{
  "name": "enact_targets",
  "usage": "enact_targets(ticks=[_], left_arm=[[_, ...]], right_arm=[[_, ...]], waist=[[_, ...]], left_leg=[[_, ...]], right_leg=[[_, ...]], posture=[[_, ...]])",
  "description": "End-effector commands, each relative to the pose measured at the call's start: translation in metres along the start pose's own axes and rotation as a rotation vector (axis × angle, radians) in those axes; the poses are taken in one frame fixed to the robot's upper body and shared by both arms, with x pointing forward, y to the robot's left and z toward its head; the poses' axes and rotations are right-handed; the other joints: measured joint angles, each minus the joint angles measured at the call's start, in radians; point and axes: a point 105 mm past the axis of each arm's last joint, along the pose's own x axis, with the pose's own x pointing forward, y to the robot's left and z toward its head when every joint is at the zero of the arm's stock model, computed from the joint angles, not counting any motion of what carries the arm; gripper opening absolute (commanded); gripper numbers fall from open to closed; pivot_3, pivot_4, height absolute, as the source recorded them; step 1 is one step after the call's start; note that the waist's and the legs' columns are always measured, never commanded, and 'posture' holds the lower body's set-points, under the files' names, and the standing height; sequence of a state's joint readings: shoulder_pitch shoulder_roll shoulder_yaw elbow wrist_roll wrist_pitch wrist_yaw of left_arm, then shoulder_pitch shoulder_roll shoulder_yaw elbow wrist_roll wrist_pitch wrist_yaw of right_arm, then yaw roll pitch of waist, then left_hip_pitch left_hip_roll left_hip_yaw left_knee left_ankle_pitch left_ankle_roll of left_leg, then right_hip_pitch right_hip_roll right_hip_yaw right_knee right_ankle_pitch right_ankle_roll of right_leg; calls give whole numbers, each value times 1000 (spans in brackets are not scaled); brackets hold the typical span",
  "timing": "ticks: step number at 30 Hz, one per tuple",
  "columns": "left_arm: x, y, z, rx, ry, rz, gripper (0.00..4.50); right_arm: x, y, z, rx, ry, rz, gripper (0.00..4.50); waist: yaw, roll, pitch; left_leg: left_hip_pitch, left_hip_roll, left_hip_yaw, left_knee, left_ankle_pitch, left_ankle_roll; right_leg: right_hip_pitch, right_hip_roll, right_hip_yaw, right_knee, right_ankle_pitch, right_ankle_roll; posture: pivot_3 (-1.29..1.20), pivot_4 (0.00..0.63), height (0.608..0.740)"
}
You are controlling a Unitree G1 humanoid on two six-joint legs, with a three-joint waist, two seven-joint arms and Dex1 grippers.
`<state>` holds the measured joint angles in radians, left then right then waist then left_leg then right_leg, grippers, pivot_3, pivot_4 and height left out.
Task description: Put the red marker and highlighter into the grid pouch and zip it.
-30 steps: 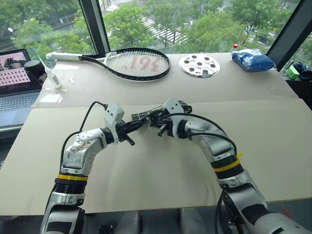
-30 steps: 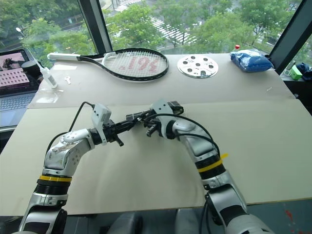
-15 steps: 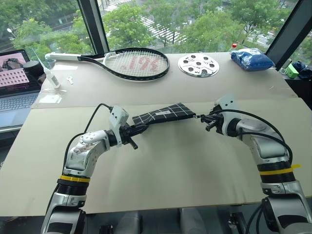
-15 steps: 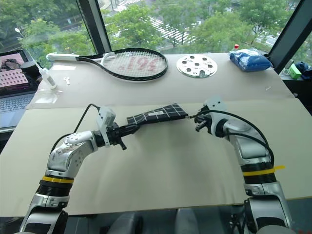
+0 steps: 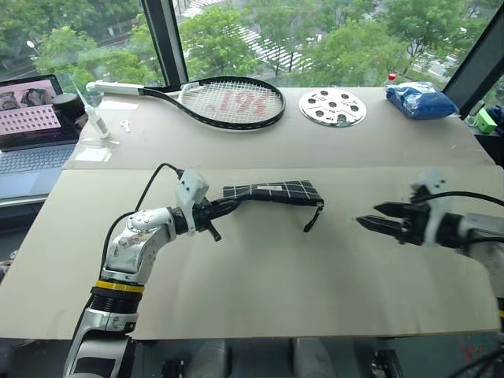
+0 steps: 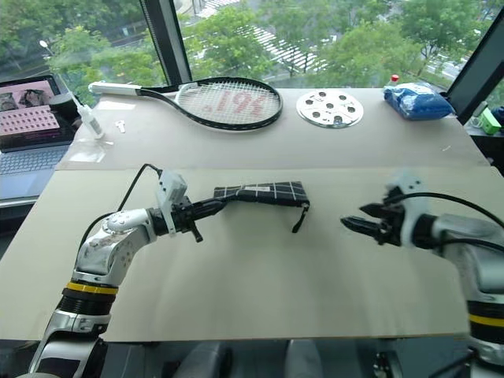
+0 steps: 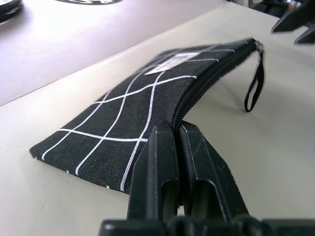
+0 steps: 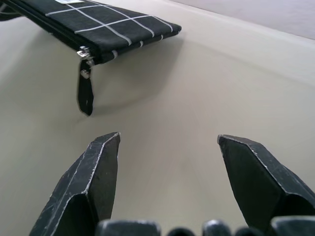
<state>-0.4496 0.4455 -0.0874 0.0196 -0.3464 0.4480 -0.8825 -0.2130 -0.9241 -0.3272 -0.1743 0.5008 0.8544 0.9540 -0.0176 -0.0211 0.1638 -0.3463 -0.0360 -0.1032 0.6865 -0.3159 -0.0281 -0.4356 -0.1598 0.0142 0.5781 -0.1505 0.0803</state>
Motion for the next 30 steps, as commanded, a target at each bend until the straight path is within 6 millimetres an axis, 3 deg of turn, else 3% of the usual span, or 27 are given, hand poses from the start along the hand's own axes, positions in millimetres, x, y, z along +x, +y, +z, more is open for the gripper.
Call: enact_targets(ticks=[1,4,5,7,11,14,19,24,30], left_arm=[[6,-14,-5,96,31,-68,0],[15,-19,-10,93,46,-76,0],[17,-24,-9,73,44,-100,727],[19,-31,-9,49,42,-139,1241],[13,-42,-2,-1,23,-194,2834],[-6,-37,10,-49,-25,-181,3858],[-42,-24,24,-116,-83,-131,3858],[-104,30,37,-317,-260,210,3858],[-152,40,10,-327,-163,425,3858]], right_arm=[[-21,5,19,-65,-89,18,3575],[-24,7,20,-61,-114,12,3575],[-21,8,17,-64,-109,9,3613],[-17,9,15,-68,-101,7,3613],[-9,14,12,-69,-98,19,3613],[-4,12,12,-69,-101,16,3613],[-3,6,18,-57,-137,-1,3613],[4,-2,16,-36,-172,-7,3613],[22,-13,5,3,-179,-15,3613]], waist=[[-2,0,0],[0,0,0],[1,0,0],[3,0,0],[3,0,0],[3,0,0],[-1,0,0],[1,0,0],[-2,1,0]], left_leg=[[1,0,0,0,0,0],[2,0,0,0,0,0],[2,0,0,1,0,0],[2,0,0,3,0,1],[1,0,0,8,-2,3],[0,0,0,8,-2,3],[1,0,0,8,-2,4],[1,0,-1,8,-2,4],[2,0,0,7,-2,3]], right_leg=[[0,0,0,0,0,0],[2,0,0,0,0,0],[2,0,0,0,0,0],[3,0,0,0,0,0],[3,0,0,1,0,1],[4,0,0,1,1,1],[4,0,0,1,1,1],[4,0,0,1,1,1],[5,0,0,1,1,1]], posture=[[0,150,740],[0,150,740],[0,150,740],[0,150,740],[0,150,740],[0,150,740],[0,150,740],[0,150,740],[0,150,740]])
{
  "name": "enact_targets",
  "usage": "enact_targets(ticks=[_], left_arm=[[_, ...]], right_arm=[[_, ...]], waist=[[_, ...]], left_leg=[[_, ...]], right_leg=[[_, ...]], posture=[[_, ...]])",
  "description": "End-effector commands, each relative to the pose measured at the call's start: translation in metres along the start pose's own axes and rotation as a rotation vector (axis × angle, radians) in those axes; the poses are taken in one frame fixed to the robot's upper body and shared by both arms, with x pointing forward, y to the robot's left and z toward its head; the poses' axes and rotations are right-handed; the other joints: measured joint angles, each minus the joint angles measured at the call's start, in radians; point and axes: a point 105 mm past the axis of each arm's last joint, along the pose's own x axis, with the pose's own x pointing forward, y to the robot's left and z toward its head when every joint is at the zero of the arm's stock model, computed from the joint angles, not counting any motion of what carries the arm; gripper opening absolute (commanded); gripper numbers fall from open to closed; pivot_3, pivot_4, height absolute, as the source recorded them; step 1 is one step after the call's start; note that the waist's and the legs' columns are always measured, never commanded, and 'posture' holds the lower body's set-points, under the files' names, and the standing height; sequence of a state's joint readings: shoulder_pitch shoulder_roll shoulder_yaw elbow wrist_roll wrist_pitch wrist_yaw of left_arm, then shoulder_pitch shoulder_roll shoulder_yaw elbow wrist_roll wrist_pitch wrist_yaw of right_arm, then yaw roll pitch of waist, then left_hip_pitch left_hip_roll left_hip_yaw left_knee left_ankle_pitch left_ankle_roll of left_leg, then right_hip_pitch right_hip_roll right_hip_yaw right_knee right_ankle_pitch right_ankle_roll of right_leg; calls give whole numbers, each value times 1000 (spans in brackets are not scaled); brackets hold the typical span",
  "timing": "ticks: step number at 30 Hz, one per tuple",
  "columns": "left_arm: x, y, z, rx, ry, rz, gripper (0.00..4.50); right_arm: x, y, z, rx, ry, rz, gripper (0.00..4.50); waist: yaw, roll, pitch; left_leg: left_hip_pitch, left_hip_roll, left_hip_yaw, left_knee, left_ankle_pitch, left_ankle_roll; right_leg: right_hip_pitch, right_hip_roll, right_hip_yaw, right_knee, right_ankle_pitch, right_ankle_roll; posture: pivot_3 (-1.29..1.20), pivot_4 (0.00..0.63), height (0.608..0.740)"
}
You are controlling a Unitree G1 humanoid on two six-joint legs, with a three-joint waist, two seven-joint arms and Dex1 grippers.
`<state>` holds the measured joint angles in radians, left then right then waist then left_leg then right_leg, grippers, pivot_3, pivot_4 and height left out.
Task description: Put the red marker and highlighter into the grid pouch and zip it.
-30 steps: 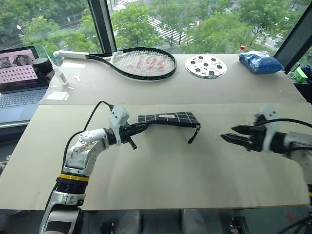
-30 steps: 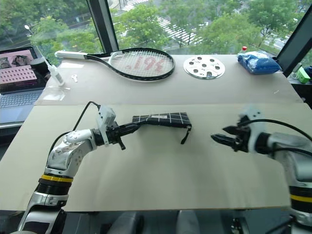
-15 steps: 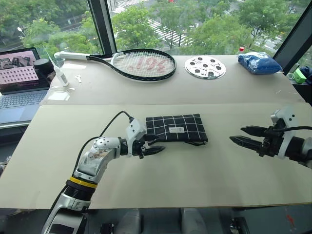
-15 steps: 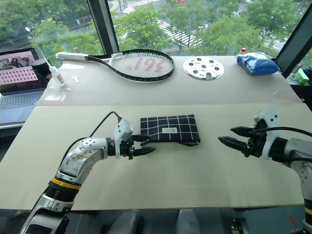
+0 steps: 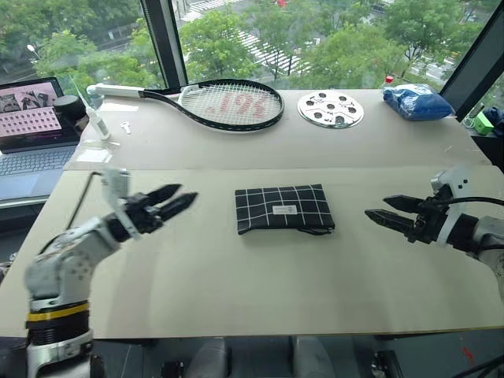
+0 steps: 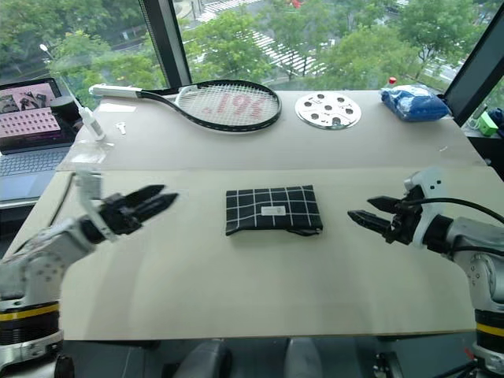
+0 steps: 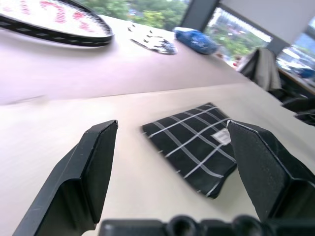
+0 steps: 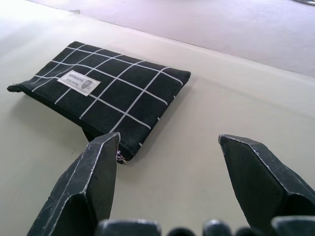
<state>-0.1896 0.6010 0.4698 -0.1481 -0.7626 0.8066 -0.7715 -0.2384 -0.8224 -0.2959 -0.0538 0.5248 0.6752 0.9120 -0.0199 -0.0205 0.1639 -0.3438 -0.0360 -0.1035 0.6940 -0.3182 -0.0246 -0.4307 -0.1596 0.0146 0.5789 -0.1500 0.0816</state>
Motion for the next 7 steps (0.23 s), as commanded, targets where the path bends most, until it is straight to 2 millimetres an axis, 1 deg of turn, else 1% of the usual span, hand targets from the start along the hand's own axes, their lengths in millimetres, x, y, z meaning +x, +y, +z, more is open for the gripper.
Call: enact_targets(ticks=[1,3,7], left_arm=[[-17,7,4,76,13,86,3858],[-23,9,2,68,13,117,3858],[-33,17,2,63,-45,211,3858]], right_arm=[[7,-8,5,-21,-35,-16,3613],[13,-10,2,-15,-34,-15,3613],[21,-12,-4,-6,-19,-7,3613]], waist=[[0,0,0],[5,0,0],[6,0,0]], left_leg=[[0,0,0,0,0,0],[0,0,0,0,0,0],[1,0,0,0,0,0]], right_leg=[[0,0,0,0,0,0],[0,0,0,0,0,0],[0,0,0,0,0,0]], posture=[[0,150,740],[0,150,740],[0,150,740]])
